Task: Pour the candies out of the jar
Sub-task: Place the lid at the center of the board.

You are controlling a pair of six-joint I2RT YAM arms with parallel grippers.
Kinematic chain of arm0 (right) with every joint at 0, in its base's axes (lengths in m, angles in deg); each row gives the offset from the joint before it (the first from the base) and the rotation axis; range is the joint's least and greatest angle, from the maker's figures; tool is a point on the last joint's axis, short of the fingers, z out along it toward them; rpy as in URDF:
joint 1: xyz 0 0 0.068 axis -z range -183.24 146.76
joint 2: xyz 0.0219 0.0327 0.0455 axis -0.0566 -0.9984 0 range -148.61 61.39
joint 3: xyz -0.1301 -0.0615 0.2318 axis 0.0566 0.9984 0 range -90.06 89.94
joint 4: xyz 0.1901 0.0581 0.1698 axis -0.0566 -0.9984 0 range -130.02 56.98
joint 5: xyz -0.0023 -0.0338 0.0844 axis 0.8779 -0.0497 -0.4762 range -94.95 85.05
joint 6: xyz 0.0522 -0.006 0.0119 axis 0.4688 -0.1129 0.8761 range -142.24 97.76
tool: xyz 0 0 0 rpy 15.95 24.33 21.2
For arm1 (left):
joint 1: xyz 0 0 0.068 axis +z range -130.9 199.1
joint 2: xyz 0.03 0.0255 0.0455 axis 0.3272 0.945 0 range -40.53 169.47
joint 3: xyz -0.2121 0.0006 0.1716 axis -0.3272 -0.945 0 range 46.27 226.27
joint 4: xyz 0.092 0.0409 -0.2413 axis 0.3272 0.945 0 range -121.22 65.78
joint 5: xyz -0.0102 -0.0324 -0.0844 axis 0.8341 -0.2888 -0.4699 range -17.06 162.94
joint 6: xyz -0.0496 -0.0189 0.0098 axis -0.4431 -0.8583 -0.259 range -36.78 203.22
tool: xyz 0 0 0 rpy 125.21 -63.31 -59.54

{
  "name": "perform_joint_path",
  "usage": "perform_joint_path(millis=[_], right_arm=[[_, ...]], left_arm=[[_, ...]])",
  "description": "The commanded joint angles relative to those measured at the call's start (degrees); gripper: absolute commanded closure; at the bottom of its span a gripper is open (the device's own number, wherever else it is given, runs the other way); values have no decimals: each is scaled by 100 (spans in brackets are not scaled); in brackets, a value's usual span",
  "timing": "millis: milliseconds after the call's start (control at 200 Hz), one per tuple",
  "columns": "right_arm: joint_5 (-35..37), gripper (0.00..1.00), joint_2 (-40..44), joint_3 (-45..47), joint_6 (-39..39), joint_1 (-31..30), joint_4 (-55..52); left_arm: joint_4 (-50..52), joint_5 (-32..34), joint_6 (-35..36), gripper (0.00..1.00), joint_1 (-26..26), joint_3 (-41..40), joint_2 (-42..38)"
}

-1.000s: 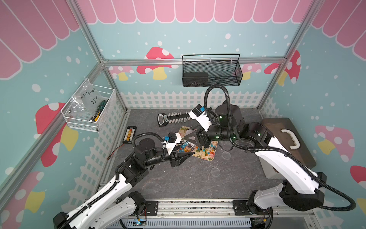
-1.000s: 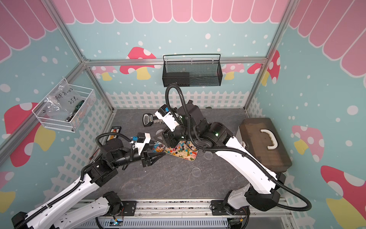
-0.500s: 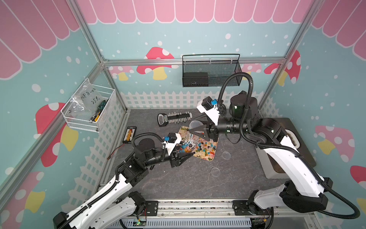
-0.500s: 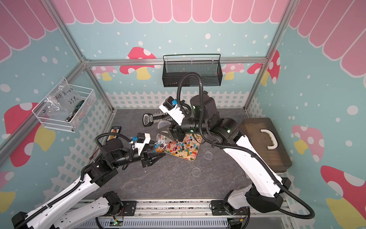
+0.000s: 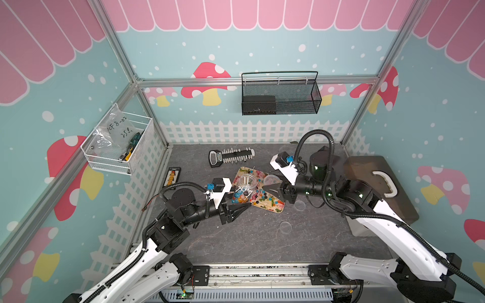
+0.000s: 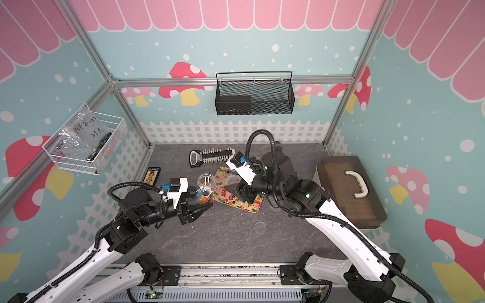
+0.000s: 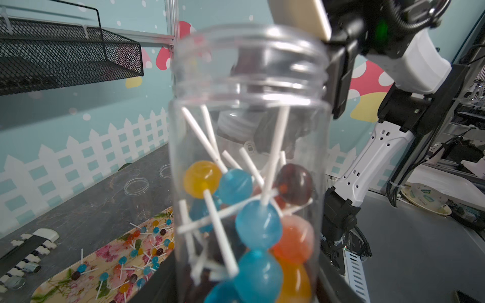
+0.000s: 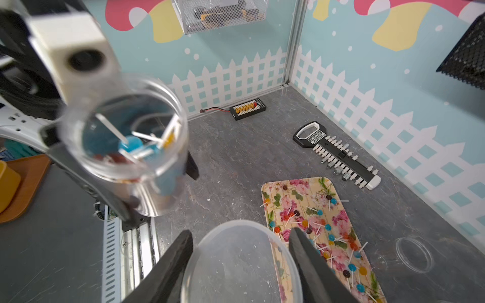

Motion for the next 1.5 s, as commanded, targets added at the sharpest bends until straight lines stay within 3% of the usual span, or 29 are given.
perform_joint_path(millis=[0,270,555,901,1076,1271,1496], right_arm=[[236,44,298,1003,82,34,998],[641,42,741,3406,594,26,2721],[966,44,337,5109,1472,-173,4526],[1659,42,-1491,5365,1860,-753,5609],[1752,42,-1988,5383,1973,-862,5784],[1838,31,-1867,5392,2001,-869,5736],[2000,27,-859,5182,2038,-867,5017]], left_arm=[[12,152,-34,41,22,-44,-143],[3,150,-127,41,19,-52,-161],[-74,153,-233,41,18,-96,-93],[-150,150,-291,41,14,-114,58],[-205,137,-342,41,15,-152,127],[-380,172,-428,41,20,-241,220],[-478,187,-500,41,22,-272,408]])
